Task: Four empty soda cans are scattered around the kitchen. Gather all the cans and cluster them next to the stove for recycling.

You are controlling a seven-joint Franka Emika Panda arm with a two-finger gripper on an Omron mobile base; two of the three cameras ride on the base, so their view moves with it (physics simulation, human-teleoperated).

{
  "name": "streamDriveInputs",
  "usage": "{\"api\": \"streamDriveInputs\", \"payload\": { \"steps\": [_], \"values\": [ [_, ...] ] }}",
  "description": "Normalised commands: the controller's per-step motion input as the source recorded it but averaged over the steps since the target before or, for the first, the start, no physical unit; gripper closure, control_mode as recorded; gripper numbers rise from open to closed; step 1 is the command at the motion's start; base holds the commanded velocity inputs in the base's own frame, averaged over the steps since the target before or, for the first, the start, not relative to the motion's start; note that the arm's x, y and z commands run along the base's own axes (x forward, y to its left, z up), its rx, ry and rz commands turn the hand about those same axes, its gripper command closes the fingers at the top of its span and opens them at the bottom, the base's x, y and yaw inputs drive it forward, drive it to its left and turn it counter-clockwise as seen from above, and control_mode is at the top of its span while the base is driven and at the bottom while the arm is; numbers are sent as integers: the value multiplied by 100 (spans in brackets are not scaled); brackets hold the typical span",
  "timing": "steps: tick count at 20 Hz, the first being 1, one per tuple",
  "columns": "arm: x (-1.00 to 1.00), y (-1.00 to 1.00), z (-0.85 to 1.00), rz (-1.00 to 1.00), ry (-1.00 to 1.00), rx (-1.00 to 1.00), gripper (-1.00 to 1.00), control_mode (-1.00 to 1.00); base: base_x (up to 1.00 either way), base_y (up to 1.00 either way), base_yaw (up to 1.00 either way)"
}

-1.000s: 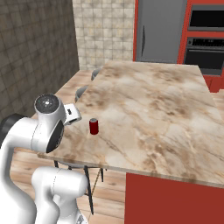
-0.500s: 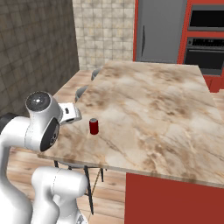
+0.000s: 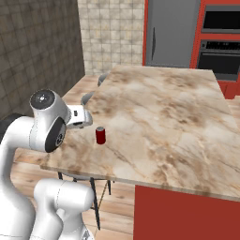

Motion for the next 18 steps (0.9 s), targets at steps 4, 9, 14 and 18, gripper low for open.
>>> {"api": "streamDriveInputs", "payload": {
  "steps": [4, 9, 14, 18],
  "values": [
    [27, -1, -12, -8, 13, 0, -100, -100, 0, 0, 0],
    [35, 0, -22, -4, 8, 0, -100, -100, 0, 0, 0],
    [18, 0, -29, -1, 0, 0, -100, -100, 0, 0, 0],
    [6, 0, -37, 0, 0, 0, -100, -100, 0, 0, 0]
  ]
}}
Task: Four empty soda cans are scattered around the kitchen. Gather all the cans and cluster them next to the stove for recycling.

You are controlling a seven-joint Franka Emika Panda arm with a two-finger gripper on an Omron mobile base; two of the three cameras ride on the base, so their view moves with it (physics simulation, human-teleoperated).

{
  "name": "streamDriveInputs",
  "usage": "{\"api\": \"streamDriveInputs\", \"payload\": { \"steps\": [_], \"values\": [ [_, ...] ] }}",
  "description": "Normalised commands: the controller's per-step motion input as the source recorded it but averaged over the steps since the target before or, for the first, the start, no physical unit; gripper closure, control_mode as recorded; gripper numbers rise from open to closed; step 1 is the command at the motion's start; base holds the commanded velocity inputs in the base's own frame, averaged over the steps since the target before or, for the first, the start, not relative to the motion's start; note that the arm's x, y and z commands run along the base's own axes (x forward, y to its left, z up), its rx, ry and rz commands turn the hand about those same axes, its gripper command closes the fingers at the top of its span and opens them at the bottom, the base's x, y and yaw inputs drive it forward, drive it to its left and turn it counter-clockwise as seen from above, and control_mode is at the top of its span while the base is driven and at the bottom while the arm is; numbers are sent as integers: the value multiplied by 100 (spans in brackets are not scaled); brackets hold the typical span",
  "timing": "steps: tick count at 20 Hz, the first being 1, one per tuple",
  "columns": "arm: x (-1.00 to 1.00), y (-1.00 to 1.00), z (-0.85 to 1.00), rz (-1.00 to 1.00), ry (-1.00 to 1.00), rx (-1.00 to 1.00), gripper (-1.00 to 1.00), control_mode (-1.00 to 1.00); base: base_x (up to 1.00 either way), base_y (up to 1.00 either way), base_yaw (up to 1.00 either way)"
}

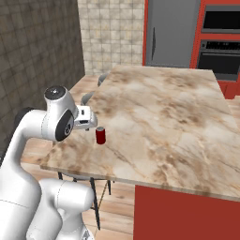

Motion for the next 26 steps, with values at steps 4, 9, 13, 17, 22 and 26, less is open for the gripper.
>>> {"api": "streamDriveInputs", "payload": {
  "steps": [4, 9, 13, 17, 22, 26],
  "values": [
    [5, 0, -32, 0, 0, 0, -100, -100, 0, 0, 0],
    [23, 0, -11, -1, 0, 0, -100, -100, 0, 0, 0],
    [45, 0, -1, -5, 0, 0, -100, -100, 0, 0, 0],
    [46, 0, -3, -5, 0, 0, -100, -100, 0, 0, 0],
    [43, 0, -16, -4, 0, 0, -100, -100, 0, 0, 0],
    [32, 0, -31, -2, 0, 0, -100, -100, 0, 0, 0]
  ]
}}
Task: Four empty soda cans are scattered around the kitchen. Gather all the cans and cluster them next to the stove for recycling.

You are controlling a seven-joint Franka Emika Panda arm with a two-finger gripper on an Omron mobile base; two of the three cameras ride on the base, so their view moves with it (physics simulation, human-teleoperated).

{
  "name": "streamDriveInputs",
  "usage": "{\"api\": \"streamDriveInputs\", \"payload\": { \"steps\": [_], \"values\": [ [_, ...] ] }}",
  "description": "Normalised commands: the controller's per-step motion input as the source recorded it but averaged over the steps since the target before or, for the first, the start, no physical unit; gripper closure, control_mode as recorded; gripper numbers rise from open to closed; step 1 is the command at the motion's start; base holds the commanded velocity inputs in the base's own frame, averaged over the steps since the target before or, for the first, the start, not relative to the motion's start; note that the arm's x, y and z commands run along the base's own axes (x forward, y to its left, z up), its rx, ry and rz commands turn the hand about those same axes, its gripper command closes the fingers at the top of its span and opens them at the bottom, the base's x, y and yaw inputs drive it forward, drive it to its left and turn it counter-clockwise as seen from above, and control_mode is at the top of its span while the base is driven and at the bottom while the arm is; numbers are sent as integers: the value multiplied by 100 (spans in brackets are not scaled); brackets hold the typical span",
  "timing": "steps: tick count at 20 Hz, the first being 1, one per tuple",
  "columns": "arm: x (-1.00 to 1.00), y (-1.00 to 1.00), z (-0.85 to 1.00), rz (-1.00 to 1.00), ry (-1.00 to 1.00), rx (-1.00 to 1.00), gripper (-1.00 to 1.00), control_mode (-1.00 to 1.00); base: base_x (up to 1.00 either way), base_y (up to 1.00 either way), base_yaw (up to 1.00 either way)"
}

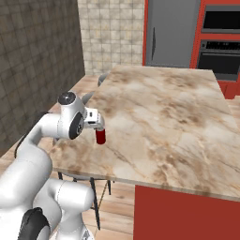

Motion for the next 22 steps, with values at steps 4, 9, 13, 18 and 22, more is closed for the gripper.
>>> {"api": "streamDriveInputs", "payload": {
  "steps": [4, 9, 13, 18, 22],
  "values": [
    [18, 0, -33, 0, 0, 0, -100, -100, 0, 0, 0],
    [20, 0, -23, 0, 0, 0, -100, -100, 0, 0, 0],
    [22, 0, -19, 0, 0, 0, -100, -100, 0, 0, 0],
    [20, 0, -21, 0, 0, 0, -100, -100, 0, 0, 0],
    [14, 0, -13, 0, 0, 0, -100, -100, 0, 0, 0]
  ]
}}
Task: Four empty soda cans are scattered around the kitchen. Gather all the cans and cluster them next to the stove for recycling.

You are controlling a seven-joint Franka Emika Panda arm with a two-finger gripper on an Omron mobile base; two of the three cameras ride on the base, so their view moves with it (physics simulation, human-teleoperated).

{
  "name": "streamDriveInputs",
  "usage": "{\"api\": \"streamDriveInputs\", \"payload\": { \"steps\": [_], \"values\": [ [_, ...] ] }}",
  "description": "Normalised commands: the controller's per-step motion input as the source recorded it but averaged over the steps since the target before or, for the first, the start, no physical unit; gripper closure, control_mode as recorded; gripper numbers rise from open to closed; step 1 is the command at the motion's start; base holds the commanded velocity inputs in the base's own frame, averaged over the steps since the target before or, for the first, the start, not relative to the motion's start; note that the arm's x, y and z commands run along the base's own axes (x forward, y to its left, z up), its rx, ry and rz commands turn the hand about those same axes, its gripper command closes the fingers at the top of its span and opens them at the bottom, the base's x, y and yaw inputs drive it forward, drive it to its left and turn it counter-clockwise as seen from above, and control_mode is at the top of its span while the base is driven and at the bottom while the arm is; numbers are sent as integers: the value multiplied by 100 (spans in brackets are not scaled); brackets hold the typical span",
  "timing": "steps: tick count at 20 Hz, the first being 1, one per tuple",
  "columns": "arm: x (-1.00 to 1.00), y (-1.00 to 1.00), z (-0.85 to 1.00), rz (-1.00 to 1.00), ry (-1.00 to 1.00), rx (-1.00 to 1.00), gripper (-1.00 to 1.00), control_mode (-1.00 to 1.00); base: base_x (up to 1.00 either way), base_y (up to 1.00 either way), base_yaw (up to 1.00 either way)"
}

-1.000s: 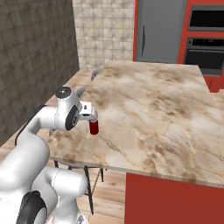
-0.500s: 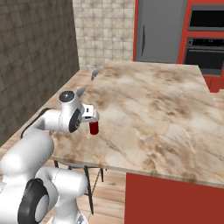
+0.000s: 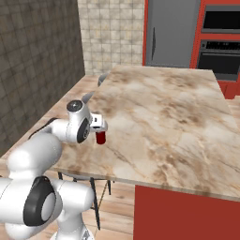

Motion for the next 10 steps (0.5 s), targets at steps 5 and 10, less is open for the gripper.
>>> {"api": "streamDriveInputs", "payload": {
  "steps": [5, 10],
  "values": [
    [18, 0, -3, 0, 0, 0, -100, -100, 0, 0, 0],
    [19, -4, 0, 0, 0, 0, -100, -100, 0, 0, 0]
  ]
}}
